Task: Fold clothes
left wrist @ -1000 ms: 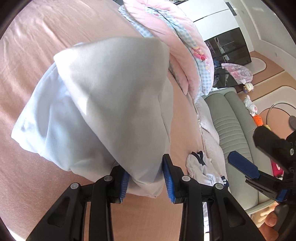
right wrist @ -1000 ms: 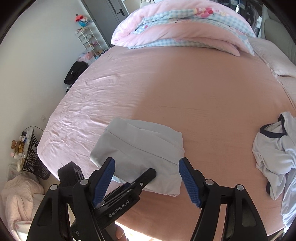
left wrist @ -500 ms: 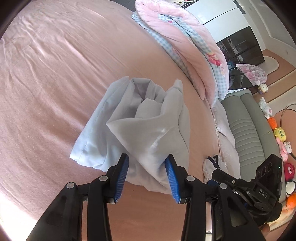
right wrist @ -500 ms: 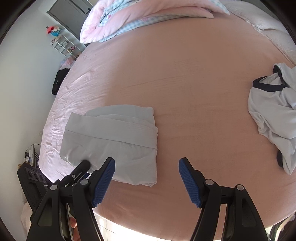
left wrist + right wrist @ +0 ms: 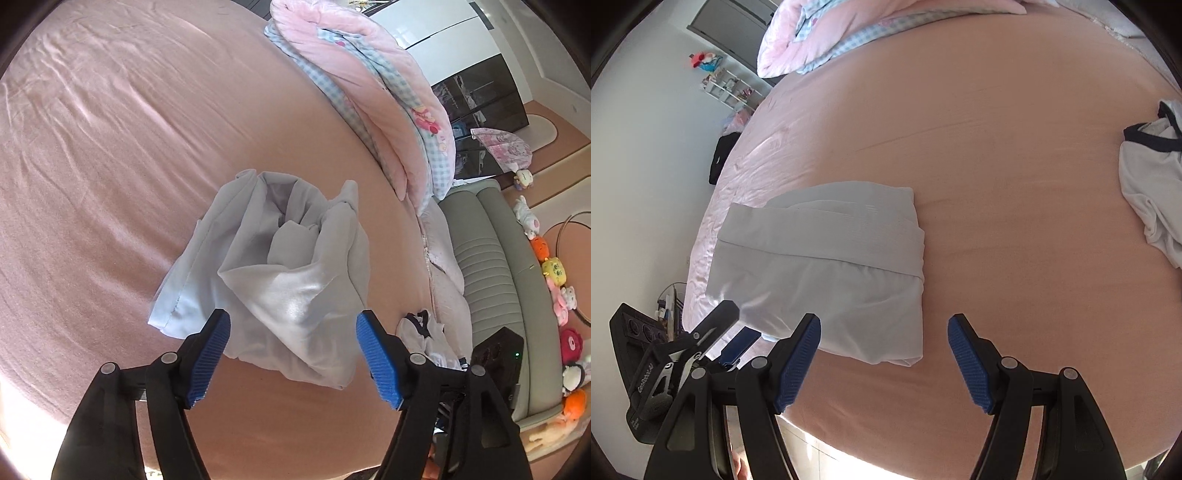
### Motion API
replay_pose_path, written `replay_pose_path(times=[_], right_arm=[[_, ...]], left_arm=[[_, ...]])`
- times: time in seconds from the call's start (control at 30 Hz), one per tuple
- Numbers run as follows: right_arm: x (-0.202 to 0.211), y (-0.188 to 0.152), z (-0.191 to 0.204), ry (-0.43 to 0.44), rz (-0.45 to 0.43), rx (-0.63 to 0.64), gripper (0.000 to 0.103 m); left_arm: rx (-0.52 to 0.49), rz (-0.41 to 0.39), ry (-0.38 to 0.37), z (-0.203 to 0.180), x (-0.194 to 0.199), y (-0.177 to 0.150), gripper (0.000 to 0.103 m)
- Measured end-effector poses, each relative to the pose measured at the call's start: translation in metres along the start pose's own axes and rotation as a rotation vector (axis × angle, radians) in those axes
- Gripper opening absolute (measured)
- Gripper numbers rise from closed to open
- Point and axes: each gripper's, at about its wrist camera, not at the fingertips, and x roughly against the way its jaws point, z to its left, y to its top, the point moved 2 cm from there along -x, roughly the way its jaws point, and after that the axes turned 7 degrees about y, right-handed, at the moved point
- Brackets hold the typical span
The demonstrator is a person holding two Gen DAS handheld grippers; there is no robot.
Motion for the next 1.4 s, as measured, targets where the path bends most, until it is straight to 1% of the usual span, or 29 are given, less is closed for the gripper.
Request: replay_pose_path(times=[0.07,0.13,0.2,0.27,0.37,0.43,0.5,0.57,0.67,0.7,0.77,0.8,0.83,0.9,0.97,1.1,1.2,1.27,1.37,1.4], right_arm=[[-0.006,0.000,-0.007,0.037,0.003,-0.041,0.071],[-0.012,0.000,-0.012,0.052,0.001,-0.062,0.071],[-0.017,0.000,-0.012,0.035,0.001,-0.041,0.071],[-0.021,0.000,-0.010,0.015,0.000,-0.006,0.071],[-0.022,0.000,-0.007,0.000,-0.013,0.026,0.071],[-0.023,0.003,-0.007,0.013,-0.013,0.024,0.071],[-0.024,0.004,-0.008,0.035,-0.013,0.021,0.071],[-0.028,0.005,-0.011,0.066,-0.005,0.004,0.071],[-0.036,0.005,-0.020,0.121,0.010,-0.067,0.071],[-0.038,0.004,-0.023,0.140,0.016,-0.093,0.071],[-0.043,0.002,-0.028,0.171,0.026,-0.131,0.071],[-0.045,0.002,-0.030,0.184,0.027,-0.139,0.071],[-0.046,0.002,-0.032,0.198,0.027,-0.143,0.071],[-0.050,0.003,-0.034,0.226,0.025,-0.158,0.071],[-0.052,0.004,-0.037,0.255,0.016,-0.182,0.071],[-0.055,0.003,-0.046,0.341,-0.008,-0.257,0.071],[-0.055,0.000,-0.050,0.413,-0.008,-0.304,0.071],[-0.058,-0.001,-0.051,0.448,0.015,-0.320,0.071],[-0.063,-0.002,-0.048,0.426,0.033,-0.301,0.071],[-0.065,-0.002,-0.044,0.417,0.033,-0.286,0.071]], left_arm=[[0.000,-0.015,0.018,0.001,0.000,0.005,0.075],[0.012,-0.020,0.021,0.005,-0.002,0.010,0.075],[0.037,-0.013,-0.001,0.009,-0.008,0.016,0.075],[0.051,-0.032,-0.029,0.012,-0.011,0.021,0.075],[0.041,-0.075,0.017,0.012,-0.007,0.024,0.075],[0.002,-0.089,0.023,0.007,-0.004,0.024,0.075],[-0.024,-0.087,0.013,0.001,-0.004,0.025,0.075],[-0.055,-0.082,0.051,-0.002,-0.007,0.029,0.075],[-0.095,-0.080,0.095,-0.007,-0.013,0.033,0.075],[-0.106,-0.080,0.105,-0.008,-0.015,0.034,0.073],[-0.128,-0.080,0.126,-0.010,-0.020,0.035,0.061],[-0.123,-0.086,0.140,-0.008,-0.020,0.035,0.047],[-0.125,-0.088,0.151,-0.007,-0.022,0.035,0.039],[-0.134,-0.091,0.173,-0.004,-0.025,0.034,0.033],[-0.124,-0.093,0.172,0.001,-0.026,0.032,0.030],[-0.072,-0.080,0.142,0.017,-0.021,0.029,0.025],[-0.066,-0.092,0.169,0.028,-0.012,0.027,0.023],[-0.083,-0.105,0.205,0.032,-0.006,0.027,0.023],[-0.094,-0.104,0.255,0.040,-0.005,0.026,0.023],[-0.083,-0.093,0.255,0.044,-0.007,0.026,0.023]])
